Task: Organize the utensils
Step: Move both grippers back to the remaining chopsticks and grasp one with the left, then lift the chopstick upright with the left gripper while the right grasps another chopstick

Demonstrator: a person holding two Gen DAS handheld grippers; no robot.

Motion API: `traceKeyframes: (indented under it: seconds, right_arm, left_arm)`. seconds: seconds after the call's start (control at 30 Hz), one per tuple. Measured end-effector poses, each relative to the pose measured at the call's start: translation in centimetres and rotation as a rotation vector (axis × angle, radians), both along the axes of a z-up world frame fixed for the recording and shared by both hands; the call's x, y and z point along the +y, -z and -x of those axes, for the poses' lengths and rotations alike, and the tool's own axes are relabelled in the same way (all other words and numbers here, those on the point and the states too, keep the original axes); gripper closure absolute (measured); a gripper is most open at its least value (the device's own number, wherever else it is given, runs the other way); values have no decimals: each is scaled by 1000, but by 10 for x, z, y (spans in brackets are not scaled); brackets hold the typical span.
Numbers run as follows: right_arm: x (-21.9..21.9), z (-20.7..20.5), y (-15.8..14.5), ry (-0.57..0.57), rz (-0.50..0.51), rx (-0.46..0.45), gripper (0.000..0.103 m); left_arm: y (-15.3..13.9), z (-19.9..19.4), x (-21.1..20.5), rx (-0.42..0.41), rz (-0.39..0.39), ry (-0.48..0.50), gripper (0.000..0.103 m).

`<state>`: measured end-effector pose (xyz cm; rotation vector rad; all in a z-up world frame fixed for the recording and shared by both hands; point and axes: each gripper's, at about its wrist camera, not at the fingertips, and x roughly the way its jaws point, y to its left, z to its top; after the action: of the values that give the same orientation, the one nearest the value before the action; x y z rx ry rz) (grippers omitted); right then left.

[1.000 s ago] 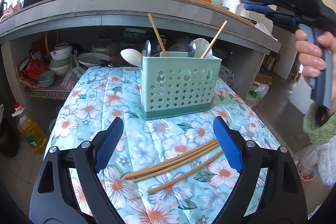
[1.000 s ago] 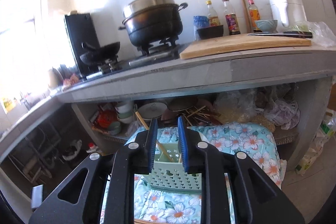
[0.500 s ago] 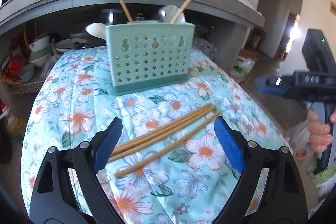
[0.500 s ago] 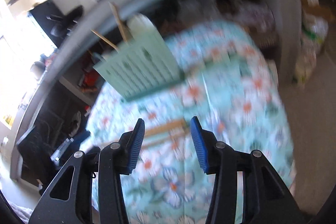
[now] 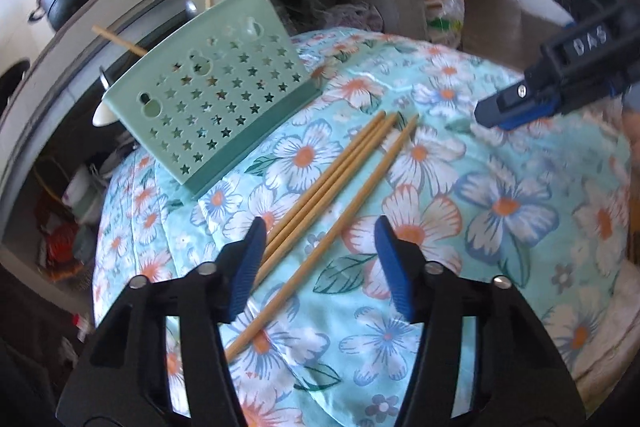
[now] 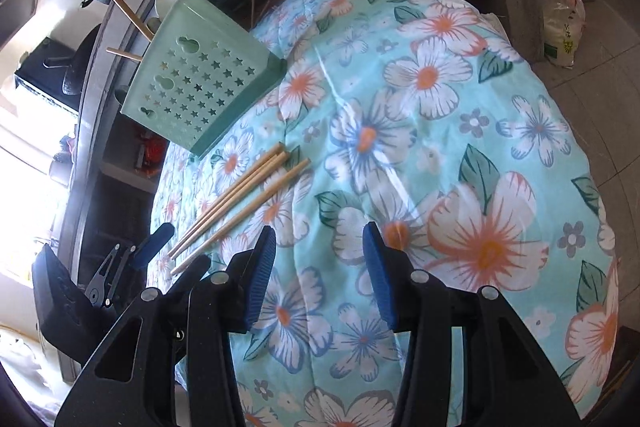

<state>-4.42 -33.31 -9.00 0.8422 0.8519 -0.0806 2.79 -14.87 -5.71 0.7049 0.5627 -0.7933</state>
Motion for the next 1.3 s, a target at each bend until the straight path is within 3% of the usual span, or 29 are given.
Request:
traceKeyframes:
  seconds: [0.3, 0.47, 0.7, 0.8, 0.93, 1.07, 1.3]
  right_arm:
    - [-6, 6, 12, 7, -44, -7, 58]
    - [-7, 7, 11, 8, -51, -17, 58]
    - [-11, 12, 11, 14, -64, -30, 58]
    - [-11, 12, 14, 15, -74, -31, 58]
    - [-9, 12, 14, 13, -81, -33, 58]
    - [-9, 12, 14, 11, -88, -36, 58]
    - [-10, 12, 15, 18, -103, -40, 58]
  left_arm:
    - [26, 3, -23, -98, -190, 110, 91]
    - [31, 16, -24, -181, -267, 197, 96]
    - [21, 33, 1, -86, -353, 247, 97]
    - [13, 26, 11, 23, -320, 209, 94]
    - [-3, 13, 15, 148, -211, 149, 76]
    - [-10, -2, 0, 252, -114, 106, 75]
    - [-1, -17, -37, 266, -88, 81, 75]
